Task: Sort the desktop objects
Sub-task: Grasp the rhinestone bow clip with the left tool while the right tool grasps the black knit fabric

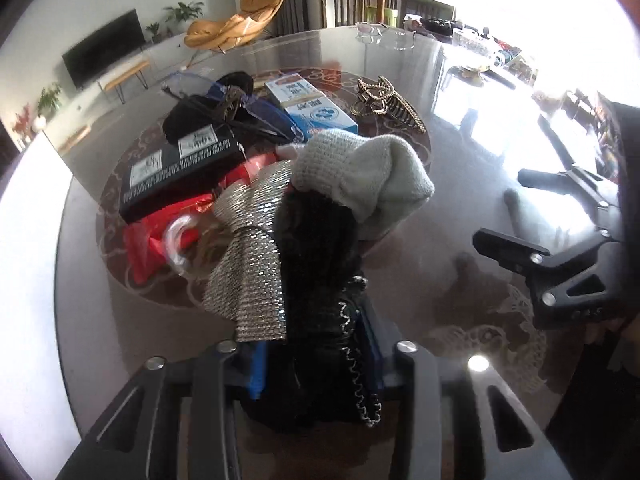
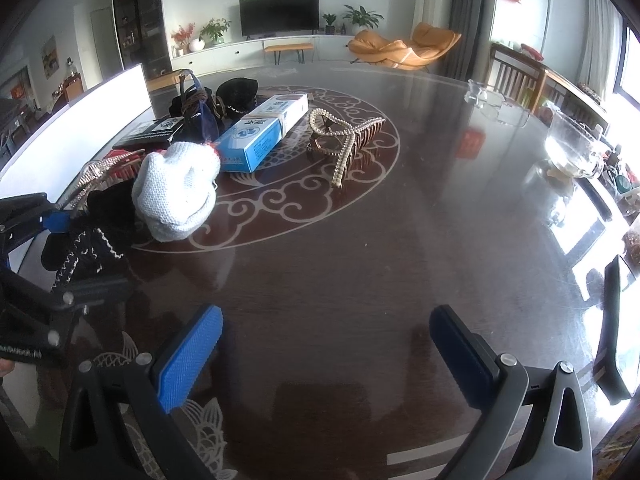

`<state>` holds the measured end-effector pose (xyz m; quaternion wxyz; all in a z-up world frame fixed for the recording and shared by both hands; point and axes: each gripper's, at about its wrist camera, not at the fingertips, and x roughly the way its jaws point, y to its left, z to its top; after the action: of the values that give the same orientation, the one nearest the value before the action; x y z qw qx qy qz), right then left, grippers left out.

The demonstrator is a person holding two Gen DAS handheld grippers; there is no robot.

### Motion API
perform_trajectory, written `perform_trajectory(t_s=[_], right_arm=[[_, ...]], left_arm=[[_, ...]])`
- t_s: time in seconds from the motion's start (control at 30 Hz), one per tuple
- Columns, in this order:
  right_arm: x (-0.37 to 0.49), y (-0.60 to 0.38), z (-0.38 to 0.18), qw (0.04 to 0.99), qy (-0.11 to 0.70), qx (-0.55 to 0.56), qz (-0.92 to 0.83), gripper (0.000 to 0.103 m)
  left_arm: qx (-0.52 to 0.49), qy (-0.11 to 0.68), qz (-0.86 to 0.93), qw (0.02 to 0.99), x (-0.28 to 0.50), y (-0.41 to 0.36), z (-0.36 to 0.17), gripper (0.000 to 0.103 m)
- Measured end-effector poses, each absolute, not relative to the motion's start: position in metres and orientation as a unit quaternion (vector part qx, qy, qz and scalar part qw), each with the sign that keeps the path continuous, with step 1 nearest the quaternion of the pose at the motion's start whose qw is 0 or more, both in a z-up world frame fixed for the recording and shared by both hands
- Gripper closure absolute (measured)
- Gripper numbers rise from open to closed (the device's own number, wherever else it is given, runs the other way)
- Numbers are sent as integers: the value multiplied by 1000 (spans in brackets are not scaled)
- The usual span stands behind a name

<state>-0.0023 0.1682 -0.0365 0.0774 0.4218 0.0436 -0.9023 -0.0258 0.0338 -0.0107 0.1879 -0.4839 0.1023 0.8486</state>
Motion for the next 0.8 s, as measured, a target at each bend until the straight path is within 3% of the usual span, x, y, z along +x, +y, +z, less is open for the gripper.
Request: perform_trajectory(t_s=[0.17,0.27,0.37,0.5,0.57,0.8], right_arm=[[13,167,-12,182,-33,389,-902,0],[15,141,3,224,-11,354,-908,0],[-4,103,5,218,54,373,-900,0],[-40,77,-1,221,94,410,-880,0],[-59,71,-10,218,97,441,-865,0],[-71,81,-18,163,84,471,-863,0]], left_arm=[[-484,41,861,153,12,-9,-3,66],[-485,35,862,145,25,-13,-5,66],[-475,47,865,152,26,-10,-6,62],[-472,41,866,160,35,-17,-8,39],[-459,32,873,160,39,-22,-4,34],[-454,32,875,162,59,-37,1,34]])
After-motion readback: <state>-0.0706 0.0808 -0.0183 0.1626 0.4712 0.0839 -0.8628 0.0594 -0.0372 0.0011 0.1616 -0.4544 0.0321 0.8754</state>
